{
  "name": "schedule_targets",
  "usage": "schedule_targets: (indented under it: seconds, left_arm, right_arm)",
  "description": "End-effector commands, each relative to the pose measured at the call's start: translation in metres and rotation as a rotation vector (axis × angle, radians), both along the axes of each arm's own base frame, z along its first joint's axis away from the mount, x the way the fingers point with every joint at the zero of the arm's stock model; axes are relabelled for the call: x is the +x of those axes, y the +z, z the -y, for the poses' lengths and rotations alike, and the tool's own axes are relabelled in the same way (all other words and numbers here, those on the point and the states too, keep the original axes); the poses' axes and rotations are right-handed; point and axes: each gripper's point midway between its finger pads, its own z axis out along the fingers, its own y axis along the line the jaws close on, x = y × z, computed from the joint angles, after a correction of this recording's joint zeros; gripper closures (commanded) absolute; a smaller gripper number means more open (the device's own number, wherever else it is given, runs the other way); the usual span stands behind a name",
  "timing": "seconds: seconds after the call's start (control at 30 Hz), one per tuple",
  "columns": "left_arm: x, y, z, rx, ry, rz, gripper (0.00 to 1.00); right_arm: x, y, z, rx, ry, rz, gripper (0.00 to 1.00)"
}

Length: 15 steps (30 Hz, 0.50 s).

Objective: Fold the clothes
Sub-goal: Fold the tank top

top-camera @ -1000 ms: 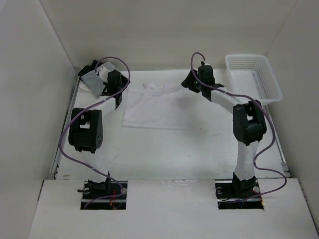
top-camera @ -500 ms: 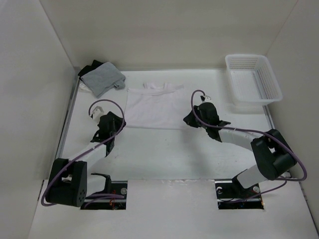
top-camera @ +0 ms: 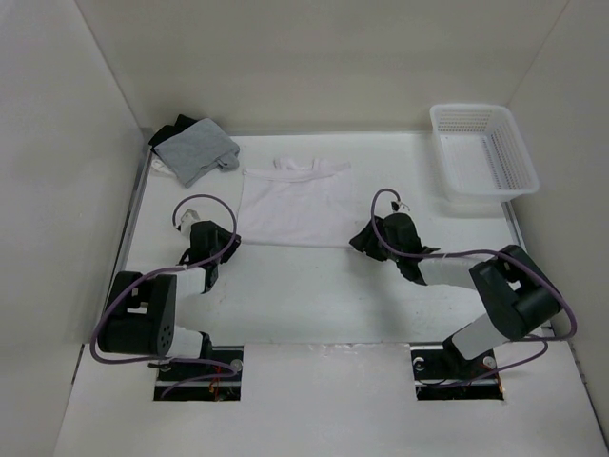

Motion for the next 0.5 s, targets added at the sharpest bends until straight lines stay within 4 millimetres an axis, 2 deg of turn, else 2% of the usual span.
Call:
schedule_targets:
  seconds: [0.0,0.23,0.47]
  left_arm:
    - [0.004,-0.001,-0.001,-0.018,0.012,0.019,0.72]
    - [0.004,-0.008,-0.002,-0.019,0.017,0.001,0.86]
    - [0.006,-0.001,-0.003,-0.007,0.027,0.023,0.92]
  right_arm:
    - [0.014,0.010,-0.004,0.081,-0.057,0.031,0.50]
    - [0.009,0.001,-0.009,0.107,-0.058,-0.036,0.60]
    - [0.009,-0.006,-0.012,0.124,-0.065,-0.067,0.63]
